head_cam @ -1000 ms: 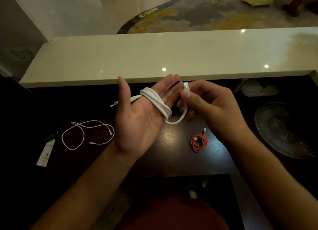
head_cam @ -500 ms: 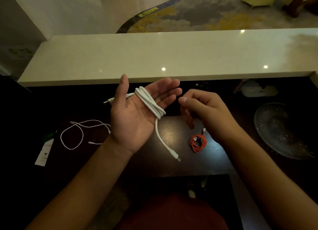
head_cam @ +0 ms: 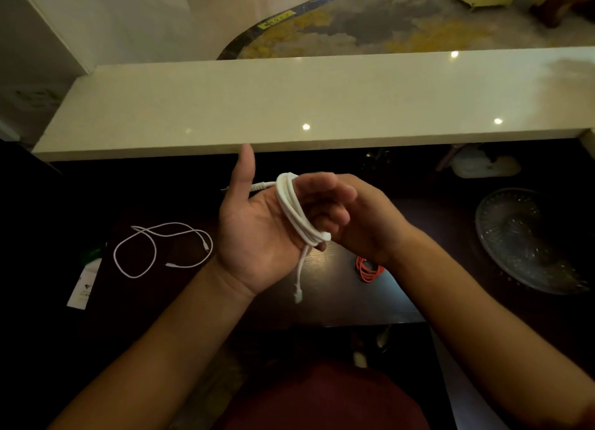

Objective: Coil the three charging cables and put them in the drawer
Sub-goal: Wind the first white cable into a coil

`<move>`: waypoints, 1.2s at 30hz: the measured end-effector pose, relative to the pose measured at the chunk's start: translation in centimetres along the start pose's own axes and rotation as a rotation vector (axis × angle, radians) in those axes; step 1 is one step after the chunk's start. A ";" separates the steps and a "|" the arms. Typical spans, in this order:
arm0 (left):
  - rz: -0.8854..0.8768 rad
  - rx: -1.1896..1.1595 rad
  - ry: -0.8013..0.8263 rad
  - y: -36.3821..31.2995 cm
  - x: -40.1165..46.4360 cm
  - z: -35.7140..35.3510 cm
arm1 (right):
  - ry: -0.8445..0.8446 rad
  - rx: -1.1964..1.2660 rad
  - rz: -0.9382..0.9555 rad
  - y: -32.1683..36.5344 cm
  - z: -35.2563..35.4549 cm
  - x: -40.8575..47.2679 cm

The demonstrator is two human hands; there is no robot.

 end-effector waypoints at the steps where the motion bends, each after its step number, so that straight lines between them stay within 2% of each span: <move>1: 0.016 -0.007 0.039 0.4 0.1 -0.4 | -0.021 0.000 -0.016 -0.1 -0.1 -0.2; 3: 0.035 0.027 0.087 0.9 0.2 -1.3 | -0.029 -0.064 -0.001 0.4 0.0 -0.4; 7: 0.053 0.157 0.084 1.1 0.4 -1.9 | 0.051 -0.125 0.076 1.9 -0.4 -0.9; 11: 0.075 0.209 -0.023 0.9 0.7 -1.4 | -0.057 -0.073 0.108 1.7 0.7 -0.8; 13: 0.022 0.186 -0.095 0.2 0.8 -0.8 | -0.083 0.049 0.067 0.3 0.9 -0.4; 15: -0.072 0.080 -0.150 -1.1 0.5 -0.1 | -0.088 0.042 0.052 -1.4 1.6 -0.1; 16: -0.123 0.025 -0.189 -1.9 0.1 0.5 | -0.121 -0.078 0.096 -1.8 2.4 -0.2; 17: -0.172 -0.021 -0.240 -2.6 -0.2 1.2 | -0.168 -0.302 0.198 -1.5 3.3 -0.7; 19: -0.264 -0.086 -0.338 -3.7 -1.0 2.5 | -0.236 -0.829 0.482 0.1 3.6 -3.0; 20: -0.306 -0.113 -0.374 -4.1 -1.4 3.0 | -0.225 -0.969 0.601 0.4 2.7 -4.0; 25: -0.391 -0.217 -0.470 -4.3 -1.8 4.7 | -0.001 -1.221 0.891 1.2 -1.6 -5.1; 31: -0.408 -0.275 -0.538 -4.0 -2.0 5.5 | 0.064 -1.518 0.981 2.5 -3.2 -4.4; 34: -0.381 -0.281 -0.560 -3.5 -2.1 5.4 | 0.038 -1.531 1.044 3.6 -3.7 -4.3; 36: -0.348 -0.260 -0.572 -3.3 -2.0 5.3 | 0.026 -1.411 1.038 4.5 -3.6 -4.2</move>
Point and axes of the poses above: each hand's wrist, its own x-axis towards the middle knuckle, its own z-axis out of the back of the hand, y = z × x, the point moved 9 cm from there along x, towards the middle knuckle, and after that the axes turned 14 degrees about z, right-handed, at the moved point
